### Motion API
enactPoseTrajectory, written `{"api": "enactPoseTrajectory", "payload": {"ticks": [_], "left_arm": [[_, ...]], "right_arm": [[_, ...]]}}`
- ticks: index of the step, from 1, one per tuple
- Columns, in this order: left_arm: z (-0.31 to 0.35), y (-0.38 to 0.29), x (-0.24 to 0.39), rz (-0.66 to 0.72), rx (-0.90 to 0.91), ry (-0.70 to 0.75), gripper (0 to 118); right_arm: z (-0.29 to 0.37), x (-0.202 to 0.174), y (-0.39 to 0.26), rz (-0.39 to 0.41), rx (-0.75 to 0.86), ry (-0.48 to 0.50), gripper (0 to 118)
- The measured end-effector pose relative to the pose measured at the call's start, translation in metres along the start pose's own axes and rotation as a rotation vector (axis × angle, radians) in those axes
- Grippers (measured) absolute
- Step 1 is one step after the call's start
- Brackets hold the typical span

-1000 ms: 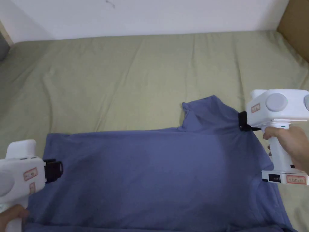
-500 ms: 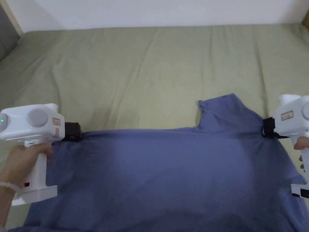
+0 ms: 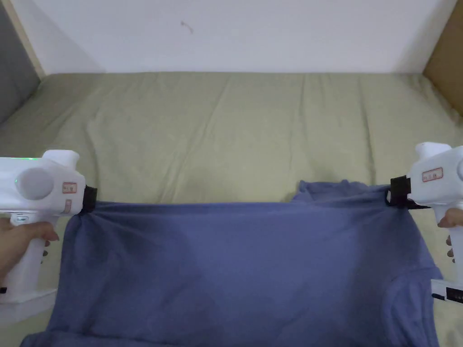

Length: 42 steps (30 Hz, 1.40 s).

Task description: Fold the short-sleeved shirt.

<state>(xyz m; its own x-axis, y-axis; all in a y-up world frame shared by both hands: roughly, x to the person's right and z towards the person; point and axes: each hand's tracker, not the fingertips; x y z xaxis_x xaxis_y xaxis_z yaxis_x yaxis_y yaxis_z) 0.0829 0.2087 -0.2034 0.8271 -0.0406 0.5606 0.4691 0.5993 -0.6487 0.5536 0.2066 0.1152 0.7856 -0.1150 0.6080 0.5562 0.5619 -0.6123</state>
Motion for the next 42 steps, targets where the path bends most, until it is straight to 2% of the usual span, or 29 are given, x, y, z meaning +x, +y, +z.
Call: {"api": "enactPoseTrajectory", "payload": {"ticks": [7, 11, 17, 23, 25, 26, 27, 29, 30, 32, 34, 40, 41, 42], "left_arm": [[0.094, -0.061, -0.012, -0.068, 0.043, -0.010, 1], [0.114, -0.122, -0.022, -0.072, 0.033, -0.005, 1], [0.101, -0.203, -0.036, -0.042, -0.113, -0.018, 1], [0.080, -0.237, -0.035, -0.047, -0.169, 0.003, 3], [0.074, -0.240, -0.035, -0.033, -0.173, 0.009, 12], [0.074, -0.239, -0.037, -0.012, -0.167, 0.022, 24], [0.073, -0.238, -0.038, 0.003, -0.163, 0.046, 53], [0.076, -0.237, -0.044, 0.020, -0.176, 0.118, 104], [0.078, -0.235, -0.050, 0.030, -0.178, 0.101, 118], [0.095, -0.233, -0.053, 0.099, -0.122, 0.039, 115], [0.107, -0.225, -0.056, 0.137, -0.086, 0.022, 115], [0.152, -0.204, -0.028, 0.099, 0.020, -0.029, 114], [0.157, -0.202, -0.023, 0.085, 0.029, -0.049, 111], [0.161, -0.201, -0.018, 0.079, 0.048, -0.063, 102]], "right_arm": [[0.103, 0.004, -0.070, 0.024, 0.062, 0.032, 5], [0.133, 0.010, -0.137, 0.000, 0.043, 0.065, 5], [0.124, 0.018, -0.239, -0.002, -0.128, 0.043, 5], [0.096, 0.030, -0.283, -0.043, -0.187, 0.026, 5], [0.092, 0.029, -0.285, -0.063, -0.173, 0.020, 5], [0.093, 0.028, -0.285, -0.073, -0.165, 0.018, 5], [0.095, 0.027, -0.284, -0.076, -0.156, 0.018, 12], [0.098, 0.023, -0.282, -0.045, -0.144, -0.002, 34], [0.103, 0.020, -0.281, -0.008, -0.135, -0.022, 45], [0.112, 0.013, -0.277, 0.058, -0.112, -0.082, 46], [0.124, 0.006, -0.270, 0.088, -0.077, -0.086, 46], [0.145, -0.019, -0.235, 0.025, 0.066, -0.027, 46], [0.148, -0.025, -0.231, 0.022, 0.098, -0.002, 46], [0.149, -0.032, -0.229, 0.012, 0.123, 0.013, 46]]}}
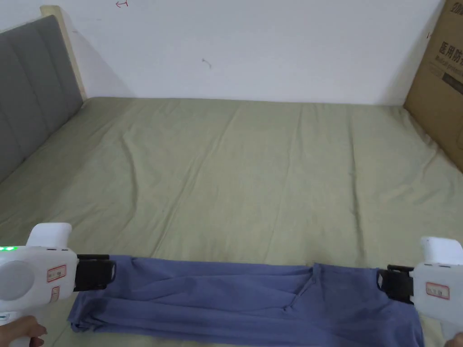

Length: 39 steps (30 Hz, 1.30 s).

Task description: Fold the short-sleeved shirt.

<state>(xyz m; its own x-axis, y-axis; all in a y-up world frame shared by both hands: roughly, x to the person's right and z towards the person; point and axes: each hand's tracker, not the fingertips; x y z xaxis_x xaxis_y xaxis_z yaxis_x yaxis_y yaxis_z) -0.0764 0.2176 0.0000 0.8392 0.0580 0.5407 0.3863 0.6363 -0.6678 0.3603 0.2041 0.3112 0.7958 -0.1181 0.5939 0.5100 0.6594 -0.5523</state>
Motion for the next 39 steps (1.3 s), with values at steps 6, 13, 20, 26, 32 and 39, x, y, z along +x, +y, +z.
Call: {"api": "enactPoseTrajectory", "payload": {"ticks": [6, 13, 20, 26, 32, 39], "left_arm": [[-0.007, -0.020, 0.012, 0.016, -0.057, -0.097, 0], [-0.005, -0.040, -0.030, 0.154, -0.067, -0.102, 0], [-0.025, -0.044, -0.082, 0.395, -0.079, -0.218, 114], [-0.091, -0.064, -0.106, 0.584, -0.197, -0.343, 114], [-0.102, -0.062, -0.111, 0.670, -0.164, -0.462, 117], [-0.119, -0.055, -0.107, 0.721, -0.162, -0.567, 118]], "right_arm": [[-0.009, -0.051, -0.017, -0.046, 0.083, 0.051, 0], [-0.022, -0.096, -0.035, 0.024, 0.070, 0.056, 0], [-0.029, -0.121, -0.014, 0.073, 0.071, 0.082, 0], [-0.039, -0.134, -0.013, 0.095, 0.039, 0.092, 0], [-0.046, -0.139, -0.007, 0.099, 0.029, 0.104, 0], [-0.053, -0.144, -0.010, 0.094, 0.027, 0.121, 0]]}}
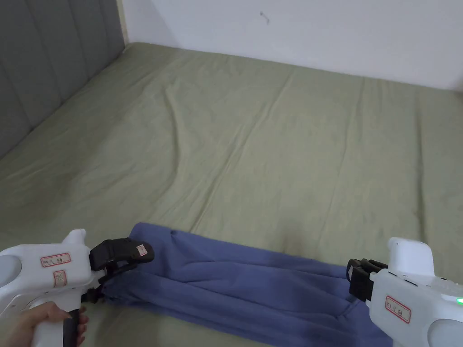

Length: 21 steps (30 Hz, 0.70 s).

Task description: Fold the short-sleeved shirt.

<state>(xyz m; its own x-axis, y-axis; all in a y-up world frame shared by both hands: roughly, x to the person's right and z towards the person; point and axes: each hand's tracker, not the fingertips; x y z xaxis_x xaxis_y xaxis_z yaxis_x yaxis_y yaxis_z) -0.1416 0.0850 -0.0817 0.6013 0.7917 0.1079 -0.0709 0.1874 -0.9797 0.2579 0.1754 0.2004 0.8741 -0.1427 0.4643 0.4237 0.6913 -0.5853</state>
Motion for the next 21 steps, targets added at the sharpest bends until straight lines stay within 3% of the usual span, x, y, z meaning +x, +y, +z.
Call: {"api": "enactPoseTrajectory", "payload": {"ticks": [5, 6, 7, 9, 11, 16, 21], "left_arm": [[-0.009, 0.001, 0.008, -0.005, -0.016, -0.007, 116], [-0.008, 0.001, 0.010, -0.018, -0.022, -0.001, 108], [-0.005, 0.001, 0.012, -0.029, -0.025, 0.005, 91], [-0.002, 0.004, 0.007, -0.026, -0.019, 0.039, 11], [-0.011, 0.003, -0.004, 0.039, -0.044, 0.035, 10], [0.001, 0.009, -0.008, 0.016, -0.024, -0.019, 10], [0.016, 0.012, -0.007, -0.022, -0.036, -0.026, 10]], "right_arm": [[0.002, 0.003, -0.001, -0.014, 0.014, -0.002, 0], [0.005, 0.004, -0.001, -0.020, 0.041, -0.006, 0], [0.009, 0.004, 0.000, -0.020, 0.083, -0.016, 0], [0.018, 0.006, 0.004, -0.025, 0.141, -0.028, 0], [0.027, 0.006, 0.010, -0.027, 0.186, -0.046, 0], [0.054, 0.001, 0.020, 0.057, 0.333, -0.157, 0], [0.063, -0.008, 0.018, 0.038, 0.398, -0.170, 0]]}}
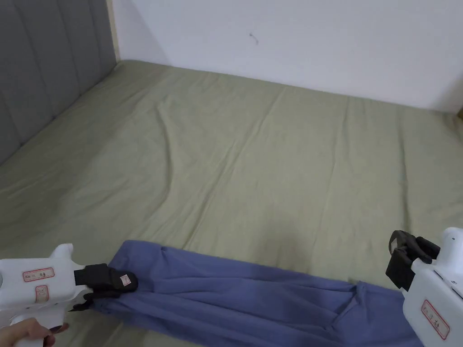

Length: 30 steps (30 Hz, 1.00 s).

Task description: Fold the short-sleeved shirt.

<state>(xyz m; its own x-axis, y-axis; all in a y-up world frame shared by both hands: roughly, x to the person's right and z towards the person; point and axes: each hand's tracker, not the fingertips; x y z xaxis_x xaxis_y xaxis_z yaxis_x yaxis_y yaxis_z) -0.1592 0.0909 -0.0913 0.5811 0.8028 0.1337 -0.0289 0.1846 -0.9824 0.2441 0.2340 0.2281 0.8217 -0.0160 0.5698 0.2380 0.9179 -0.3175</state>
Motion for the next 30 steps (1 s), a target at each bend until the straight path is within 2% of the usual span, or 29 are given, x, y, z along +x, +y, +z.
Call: {"api": "enactPoseTrajectory", "payload": {"ticks": [10, 15, 19, 24, 27, 30], "left_arm": [[0.040, 0.004, -0.011, 0.021, 0.065, 0.048, 10], [0.034, -0.004, 0.039, -0.128, 0.095, 0.156, 10], [0.022, -0.023, 0.117, -0.397, 0.116, 0.264, 10], [-0.028, -0.075, 0.203, -0.724, 0.038, 0.253, 10], [-0.077, -0.112, 0.230, -0.892, -0.049, 0.261, 10], [-0.122, -0.151, 0.244, -0.996, -0.121, 0.284, 11]], "right_arm": [[0.009, -0.008, -0.008, 0.030, 0.027, -0.017, 0], [0.012, -0.003, -0.009, 0.028, 0.042, -0.018, 0], [0.019, 0.005, -0.009, 0.021, 0.072, -0.030, 0], [0.030, 0.018, -0.011, -0.018, 0.104, -0.034, 0], [0.033, 0.028, -0.014, -0.024, 0.101, -0.046, 0], [0.037, 0.040, -0.017, -0.045, 0.100, -0.057, 0]]}}
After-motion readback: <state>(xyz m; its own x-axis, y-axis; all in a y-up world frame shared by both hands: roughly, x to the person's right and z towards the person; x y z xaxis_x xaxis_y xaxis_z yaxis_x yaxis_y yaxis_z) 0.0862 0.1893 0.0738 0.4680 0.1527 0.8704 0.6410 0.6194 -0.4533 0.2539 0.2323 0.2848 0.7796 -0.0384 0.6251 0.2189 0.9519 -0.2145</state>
